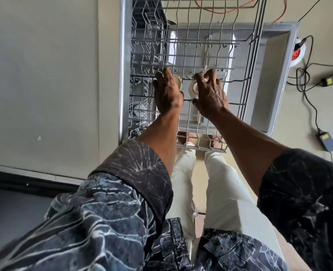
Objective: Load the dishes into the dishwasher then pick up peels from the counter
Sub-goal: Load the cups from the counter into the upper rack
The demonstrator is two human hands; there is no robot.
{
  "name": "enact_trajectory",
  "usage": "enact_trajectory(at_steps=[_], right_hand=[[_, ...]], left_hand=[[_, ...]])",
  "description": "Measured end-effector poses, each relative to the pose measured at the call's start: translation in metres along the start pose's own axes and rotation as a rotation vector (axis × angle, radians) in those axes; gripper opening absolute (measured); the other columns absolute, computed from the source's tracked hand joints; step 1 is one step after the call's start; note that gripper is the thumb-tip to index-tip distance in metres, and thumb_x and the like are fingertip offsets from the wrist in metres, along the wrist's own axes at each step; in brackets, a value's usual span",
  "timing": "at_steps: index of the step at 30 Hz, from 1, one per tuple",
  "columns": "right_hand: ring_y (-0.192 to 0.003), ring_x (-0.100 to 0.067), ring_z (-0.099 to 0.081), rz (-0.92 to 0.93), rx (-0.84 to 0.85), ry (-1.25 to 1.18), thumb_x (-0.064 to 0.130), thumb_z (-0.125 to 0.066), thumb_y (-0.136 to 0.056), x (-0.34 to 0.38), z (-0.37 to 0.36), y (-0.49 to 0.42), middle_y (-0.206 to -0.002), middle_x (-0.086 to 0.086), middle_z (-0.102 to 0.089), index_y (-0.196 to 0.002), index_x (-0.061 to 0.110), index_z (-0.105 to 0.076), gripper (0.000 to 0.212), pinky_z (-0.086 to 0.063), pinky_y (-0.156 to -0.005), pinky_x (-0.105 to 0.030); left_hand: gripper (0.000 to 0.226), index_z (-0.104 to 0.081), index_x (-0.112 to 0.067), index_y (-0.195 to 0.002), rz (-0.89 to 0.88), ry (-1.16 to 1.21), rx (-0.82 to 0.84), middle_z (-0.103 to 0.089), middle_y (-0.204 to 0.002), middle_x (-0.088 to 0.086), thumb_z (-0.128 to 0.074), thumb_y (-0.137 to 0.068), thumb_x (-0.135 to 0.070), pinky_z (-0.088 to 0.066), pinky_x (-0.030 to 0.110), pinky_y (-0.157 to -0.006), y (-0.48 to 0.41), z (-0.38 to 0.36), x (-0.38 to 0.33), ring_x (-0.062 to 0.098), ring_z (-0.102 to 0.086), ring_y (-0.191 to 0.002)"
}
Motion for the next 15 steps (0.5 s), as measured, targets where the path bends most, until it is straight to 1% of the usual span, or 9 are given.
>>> enact_trajectory(at_steps=[2,3,5,7,9,10,11,13,15], right_hand=[[-0.105,-0.035,-0.055,0.002,-0.017,-0.013,0.016,-0.083,-0.078,0.001,0.001,0.001,-0.138,-0.016,-0.035,-0.139,0.021,-0.039,0.075,-0.051,-0.068,-0.036],[-0.105,-0.034,-0.055,0.009,-0.029,-0.020,0.016,-0.084,-0.077,0.003,0.002,0.001,-0.138,-0.016,-0.036,-0.138,0.021,-0.040,0.075,-0.052,-0.068,-0.037],[-0.105,-0.034,-0.054,0.029,-0.049,-0.025,0.013,-0.083,-0.076,0.006,0.004,0.002,-0.137,-0.016,-0.036,-0.136,0.021,-0.042,0.073,-0.055,-0.069,-0.039],[-0.107,-0.034,-0.054,0.039,-0.050,-0.025,0.008,-0.081,-0.077,0.008,0.002,0.001,-0.139,-0.016,-0.036,-0.136,0.021,-0.042,0.072,-0.056,-0.072,-0.040],[-0.111,-0.035,-0.054,0.036,-0.035,-0.029,0.007,-0.081,-0.077,0.006,-0.001,-0.001,-0.142,-0.016,-0.033,-0.137,0.023,-0.041,0.074,-0.055,-0.076,-0.039],[-0.113,-0.035,-0.054,0.035,-0.027,-0.029,0.007,-0.081,-0.077,0.005,-0.003,-0.002,-0.144,-0.016,-0.032,-0.138,0.024,-0.040,0.076,-0.054,-0.077,-0.038],[-0.115,-0.035,-0.054,0.034,-0.018,-0.026,0.007,-0.082,-0.077,0.005,-0.004,-0.003,-0.146,-0.016,-0.031,-0.139,0.025,-0.039,0.077,-0.052,-0.078,-0.036],[-0.116,-0.035,-0.053,0.035,-0.011,-0.013,0.006,-0.082,-0.077,0.005,-0.005,-0.005,-0.147,-0.017,-0.030,-0.140,0.026,-0.038,0.080,-0.052,-0.077,-0.035],[-0.116,-0.036,-0.054,0.038,-0.008,-0.002,0.006,-0.082,-0.077,0.006,-0.004,-0.004,-0.147,-0.017,-0.030,-0.141,0.027,-0.037,0.080,-0.057,-0.079,-0.040]], left_hand=[[0.076,-0.028,-0.013,-0.158,-0.001,0.017,-0.027,-0.025,-0.166,0.009,-0.022,-0.102,-0.063,-0.004,0.027,-0.125,-0.002,-0.004,0.006,0.023,-0.018,-0.154],[0.079,-0.030,-0.011,-0.156,-0.011,-0.025,-0.051,-0.028,-0.164,0.010,-0.021,-0.100,-0.065,-0.009,0.032,-0.126,0.002,-0.001,0.003,0.023,-0.020,-0.153],[0.063,-0.032,-0.009,-0.156,-0.023,-0.084,-0.038,-0.029,-0.163,0.013,-0.024,-0.108,-0.049,-0.011,0.036,-0.125,0.010,0.005,-0.008,0.027,-0.021,-0.152],[0.052,-0.024,-0.013,-0.159,-0.001,-0.099,-0.038,-0.021,-0.166,0.014,-0.031,-0.109,-0.025,-0.015,0.038,-0.125,0.013,0.013,-0.009,0.030,-0.016,-0.153],[0.071,-0.013,-0.020,-0.161,0.017,-0.210,-0.066,-0.011,-0.168,0.013,-0.040,-0.099,0.004,-0.021,0.041,-0.125,0.012,0.018,-0.007,0.033,-0.011,-0.154],[0.078,-0.013,-0.020,-0.161,0.004,-0.241,-0.057,-0.012,-0.167,0.014,-0.042,-0.095,0.010,-0.026,0.043,-0.124,0.012,0.018,-0.009,0.035,-0.013,-0.154],[0.077,-0.015,-0.019,-0.161,-0.010,-0.259,-0.059,-0.013,-0.167,0.016,-0.042,-0.095,0.010,-0.029,0.044,-0.122,0.013,0.020,-0.011,0.035,-0.015,-0.153],[0.069,-0.014,-0.019,-0.161,-0.008,-0.264,-0.055,-0.014,-0.167,0.016,-0.038,-0.101,0.004,-0.026,0.042,-0.123,0.014,0.020,-0.010,0.034,-0.017,-0.153],[0.056,-0.021,-0.019,-0.159,0.022,-0.227,-0.057,-0.019,-0.165,0.015,-0.032,-0.107,-0.006,-0.027,0.042,-0.122,0.013,0.021,-0.008,0.031,-0.019,-0.152]])
Point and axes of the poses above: each hand's wrist, its own y-axis away from the middle knuckle, its own z-axis out of the back of the hand, x = y × z, the point moved 10 cm from there along -y, towards the middle knuckle
